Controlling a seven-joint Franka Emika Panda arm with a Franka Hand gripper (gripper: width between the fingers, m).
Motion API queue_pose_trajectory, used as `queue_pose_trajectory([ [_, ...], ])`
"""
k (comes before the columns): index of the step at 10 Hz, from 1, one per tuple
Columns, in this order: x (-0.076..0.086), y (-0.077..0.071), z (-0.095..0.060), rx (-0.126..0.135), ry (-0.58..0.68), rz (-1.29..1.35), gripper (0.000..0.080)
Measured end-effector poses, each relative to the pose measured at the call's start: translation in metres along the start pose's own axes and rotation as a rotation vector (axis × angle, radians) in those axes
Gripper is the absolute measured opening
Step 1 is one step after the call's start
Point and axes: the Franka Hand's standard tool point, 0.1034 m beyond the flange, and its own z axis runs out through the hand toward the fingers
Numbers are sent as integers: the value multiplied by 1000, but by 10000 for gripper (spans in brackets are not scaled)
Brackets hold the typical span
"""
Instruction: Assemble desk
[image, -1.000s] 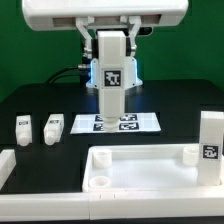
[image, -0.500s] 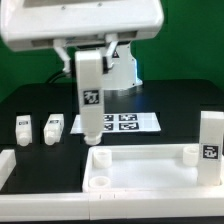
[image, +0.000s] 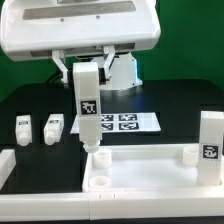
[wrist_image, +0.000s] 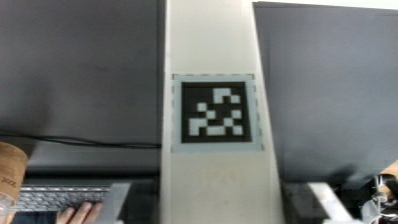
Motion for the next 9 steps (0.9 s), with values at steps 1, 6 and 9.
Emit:
queue_pose_trajectory([
  [1, -14, 12, 5, -86, 37, -46, 285],
  [6, -27, -17, 27, -38, 31, 41, 285],
  [9, -25, -21, 30, -23, 27, 54, 285],
])
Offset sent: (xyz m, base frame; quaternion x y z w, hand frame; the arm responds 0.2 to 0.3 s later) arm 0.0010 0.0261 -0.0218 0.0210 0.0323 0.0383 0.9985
